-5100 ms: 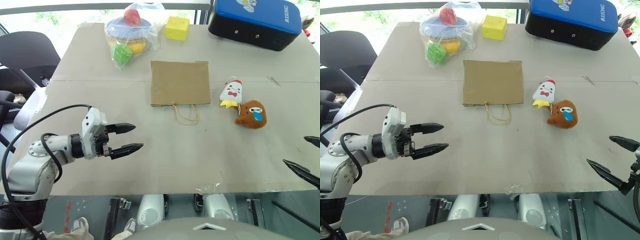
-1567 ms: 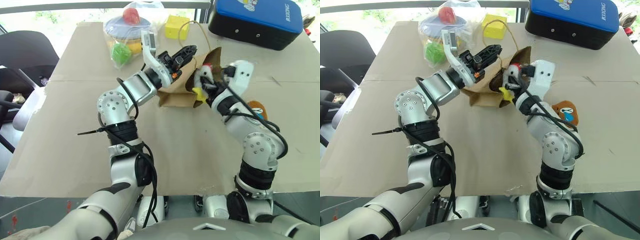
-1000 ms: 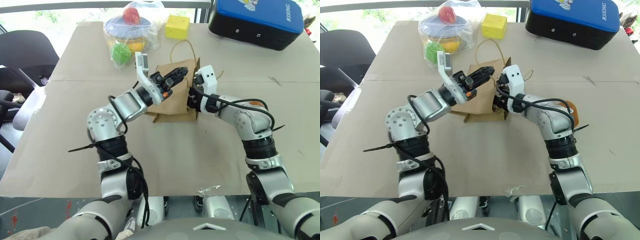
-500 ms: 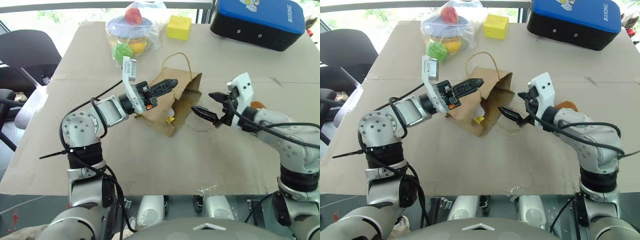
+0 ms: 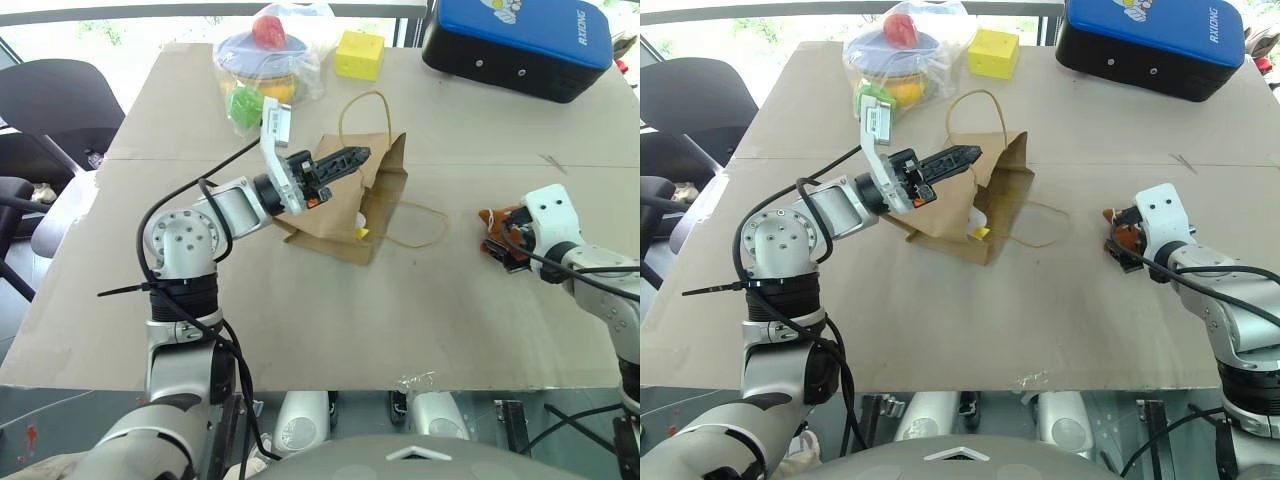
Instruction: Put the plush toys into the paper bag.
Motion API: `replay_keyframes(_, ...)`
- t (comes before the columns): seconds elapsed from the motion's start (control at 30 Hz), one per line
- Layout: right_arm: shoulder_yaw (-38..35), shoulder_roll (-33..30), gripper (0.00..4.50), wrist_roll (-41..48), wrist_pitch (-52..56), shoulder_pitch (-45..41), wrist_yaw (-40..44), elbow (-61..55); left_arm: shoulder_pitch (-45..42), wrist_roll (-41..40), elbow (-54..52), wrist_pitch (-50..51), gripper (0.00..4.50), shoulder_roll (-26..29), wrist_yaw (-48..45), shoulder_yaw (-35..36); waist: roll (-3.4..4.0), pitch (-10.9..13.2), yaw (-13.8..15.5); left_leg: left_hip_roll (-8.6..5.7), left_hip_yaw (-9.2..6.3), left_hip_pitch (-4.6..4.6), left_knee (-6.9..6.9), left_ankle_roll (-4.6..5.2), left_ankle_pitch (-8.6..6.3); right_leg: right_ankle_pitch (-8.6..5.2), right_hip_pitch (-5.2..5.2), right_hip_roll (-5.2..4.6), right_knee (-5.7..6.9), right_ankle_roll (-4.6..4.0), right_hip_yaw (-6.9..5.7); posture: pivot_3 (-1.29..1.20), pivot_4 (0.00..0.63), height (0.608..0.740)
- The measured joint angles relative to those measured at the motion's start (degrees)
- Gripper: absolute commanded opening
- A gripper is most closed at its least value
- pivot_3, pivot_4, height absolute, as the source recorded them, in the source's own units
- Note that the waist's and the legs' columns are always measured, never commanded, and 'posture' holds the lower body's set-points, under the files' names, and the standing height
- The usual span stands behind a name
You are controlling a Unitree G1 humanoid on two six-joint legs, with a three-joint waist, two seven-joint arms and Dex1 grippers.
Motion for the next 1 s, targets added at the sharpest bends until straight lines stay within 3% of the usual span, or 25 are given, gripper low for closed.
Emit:
replay_keyframes(0.03,-0.01,-0.06,2.5,-0.29,-0.24,0.1,0.26,-0.02,0.0,0.0,0.0,-0.01,0.0,-0.12,0.22,0.11,0.0,0.0,0.03,0.0,0.0,-0.01,0.0,0.0,0.0,0.0,0.0,0.0,-0.01,0.01,0.0,0.0,0.15,0.74)
replay_keyframes(0.2,-2.21,-0.5,0.03,-0.62,-4.79,2.84,3.63,-1.28,0.05,0.0,-0.16,-0.4,0.0,-0.69,1.04,0.98,-0.01,0.0,0.21,-0.09,-0.06,-0.04,0.03,0.01,-0.01,-0.02,0.03,-0.04,-0.02,0.05,0.03,0.0,0.15,0.74)
replay_keyframes(0.37,-7.28,6.74,0.03,7.17,-10.36,-1.95,9.71,-7.36,0.2,-0.12,-0.18,-0.41,0.0,-1.24,1.55,2.06,-0.02,0.04,-0.56,0.02,-0.09,-0.01,0.02,0.0,0.0,-0.02,0.02,0.08,0.02,0.05,0.04,0.0,0.15,0.74)
replay_keyframes(0.5,2.13,7.58,0.03,6.05,-15.28,-8.81,11.92,-9.1,0.35,-0.59,-0.31,-0.28,0.0,-1.85,1.76,2.64,-0.04,0.03,-0.68,-0.06,-0.27,-0.08,0.03,0.0,0.0,-0.03,0.05,0.04,-0.02,0.06,0.02,0.0,0.15,0.74)
replay_keyframes(0.53,10.47,5.67,0.03,1.37,-18.49,-12.21,13.42,-4.72,0.02,-0.59,-0.29,-0.26,0.0,-2.11,1.94,3.0,-0.03,0.04,-1.08,-0.11,-0.15,-0.06,0.06,0.01,0.0,-0.03,0.03,0.01,-0.01,0.07,0.13,0.0,0.15,0.74)
replay_keyframes(0.57,14.25,5.53,0.03,-0.57,-19.8,-13.29,14.18,-2.66,-0.17,-0.63,-0.38,-0.19,0.0,-2.5,1.95,2.59,-0.04,0.03,-1.13,-0.13,-0.17,-0.05,0.07,0.02,0.0,-0.03,0.06,0.0,0.0,0.07,0.11,0.0,0.15,0.74)
replay_keyframes(0.7,29.58,11.13,0.03,-9.02,-31.7,-21.16,20.71,13.87,-0.38,-0.62,-0.89,0.24,0.0,-4.07,2.68,1.75,-0.04,0.05,-1.37,-0.13,-0.23,-0.05,0.04,0.01,0.01,-0.03,0.05,0.02,0.0,0.07,0.1,0.0,0.15,0.74)
replay_keyframes(0.9,33.12,19.53,0.03,-17.31,-51.09,-32.08,25.87,36.74,2.21,-0.35,-2.5,2.06,0.0,-1.81,2.83,0.57,-0.04,0.05,-1.54,-0.07,-0.26,-0.05,0.01,0.0,0.01,-0.03,0.04,0.02,0.02,0.07,0.06,0.0,0.15,0.74)
replay_keyframes(1.0,32.71,23.02,1.03,-17.88,-58.32,-33.43,30.02,44.85,3.87,-0.35,-2.78,2.61,0.0,-0.34,2.33,0.61,-0.04,0.06,-1.3,-0.06,-0.31,-0.08,0.0,0.0,0.01,-0.03,0.05,-0.02,0.0,0.07,0.03,0.0,0.15,0.74)
